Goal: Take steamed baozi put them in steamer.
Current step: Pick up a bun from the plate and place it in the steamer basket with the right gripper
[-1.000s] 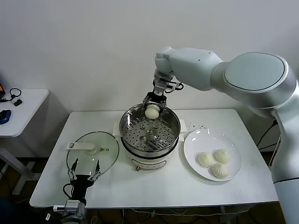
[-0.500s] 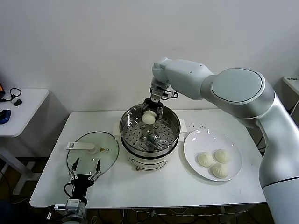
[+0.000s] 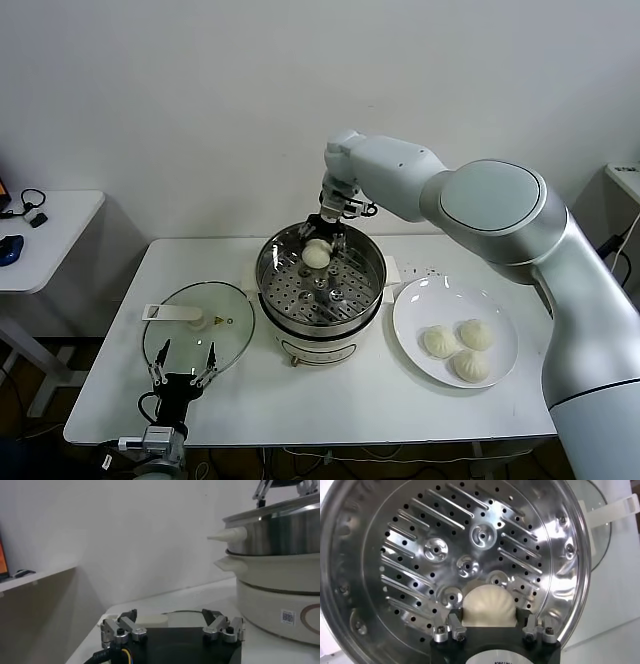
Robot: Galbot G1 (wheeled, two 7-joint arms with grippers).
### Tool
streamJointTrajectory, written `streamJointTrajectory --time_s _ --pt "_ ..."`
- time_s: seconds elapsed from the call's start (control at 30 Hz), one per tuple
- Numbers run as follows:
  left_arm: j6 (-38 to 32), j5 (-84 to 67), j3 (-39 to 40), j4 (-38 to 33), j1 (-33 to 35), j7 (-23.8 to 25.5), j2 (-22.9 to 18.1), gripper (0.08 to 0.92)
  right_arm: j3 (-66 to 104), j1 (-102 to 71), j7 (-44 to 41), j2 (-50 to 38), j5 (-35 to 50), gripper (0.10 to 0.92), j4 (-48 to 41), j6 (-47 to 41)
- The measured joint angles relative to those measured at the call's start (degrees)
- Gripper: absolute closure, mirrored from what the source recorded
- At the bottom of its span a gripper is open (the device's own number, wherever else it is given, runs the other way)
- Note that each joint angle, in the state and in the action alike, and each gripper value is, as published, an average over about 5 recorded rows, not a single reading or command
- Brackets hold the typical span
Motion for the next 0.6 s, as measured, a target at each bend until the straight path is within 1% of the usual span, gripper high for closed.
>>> streamJointTrajectory --time_s 0.3,0.5,0.6 --pt "-0.3 0.0 -0.1 0.1 0.1 -0.1 0.0 0.177 0.3 -0.3 -0.1 0.5 -0.1 0.304 -0.6 0.0" --pt "-0.4 0.0 -0.1 0.0 0.2 -0.1 0.0 0.177 0.0 0.2 -0.6 0.5 0.0 0.216 -0.1 0.0" --pt "-0.4 0.0 0.0 -0.1 0.2 -0.1 0.0 0.177 -0.2 0.6 -1.1 0.3 0.3 0.204 0.4 0.0"
